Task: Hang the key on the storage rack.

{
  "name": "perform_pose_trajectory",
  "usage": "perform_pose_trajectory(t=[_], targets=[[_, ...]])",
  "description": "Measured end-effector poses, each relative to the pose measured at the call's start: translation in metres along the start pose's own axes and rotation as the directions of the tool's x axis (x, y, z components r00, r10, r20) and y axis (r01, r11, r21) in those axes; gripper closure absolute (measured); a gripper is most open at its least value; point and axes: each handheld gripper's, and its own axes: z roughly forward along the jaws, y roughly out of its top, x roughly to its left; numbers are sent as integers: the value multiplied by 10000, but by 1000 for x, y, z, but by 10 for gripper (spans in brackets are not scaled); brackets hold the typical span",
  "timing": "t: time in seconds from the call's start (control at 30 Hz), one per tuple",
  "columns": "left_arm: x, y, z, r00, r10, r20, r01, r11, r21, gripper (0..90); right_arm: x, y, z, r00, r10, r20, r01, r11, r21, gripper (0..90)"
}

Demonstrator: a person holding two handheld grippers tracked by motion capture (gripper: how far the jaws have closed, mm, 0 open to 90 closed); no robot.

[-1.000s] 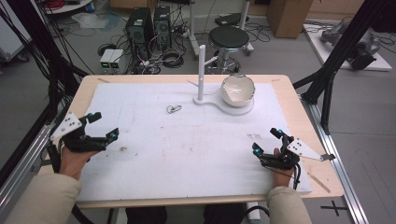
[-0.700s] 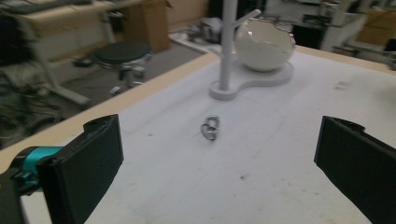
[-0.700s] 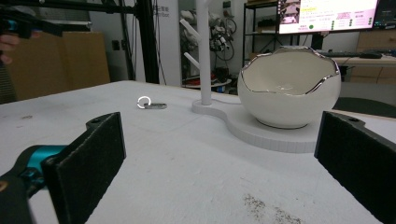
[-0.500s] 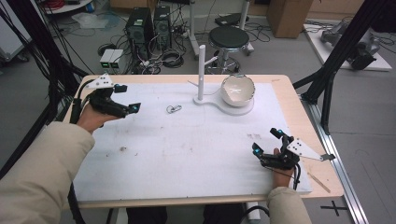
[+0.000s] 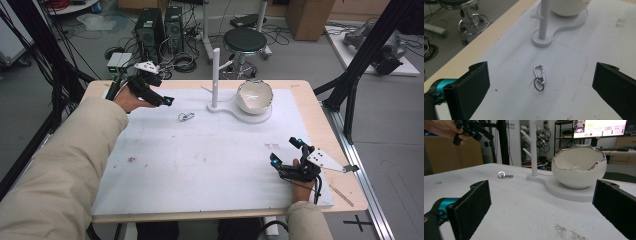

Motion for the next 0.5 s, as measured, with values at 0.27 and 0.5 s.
perform_pose_trajectory(t=[0.27, 0.5], targets=[[10, -6, 37, 9995, -273, 147, 252, 9915, 1273, 17, 0, 0, 0, 10000, -16, 20, 16, 10000, -22, 9], [10, -14, 64, 9983, -219, 538, 108, 9800, 1989, 17, 0, 0, 0, 10000, 27, 12, -27, 10000, -5, 9]])
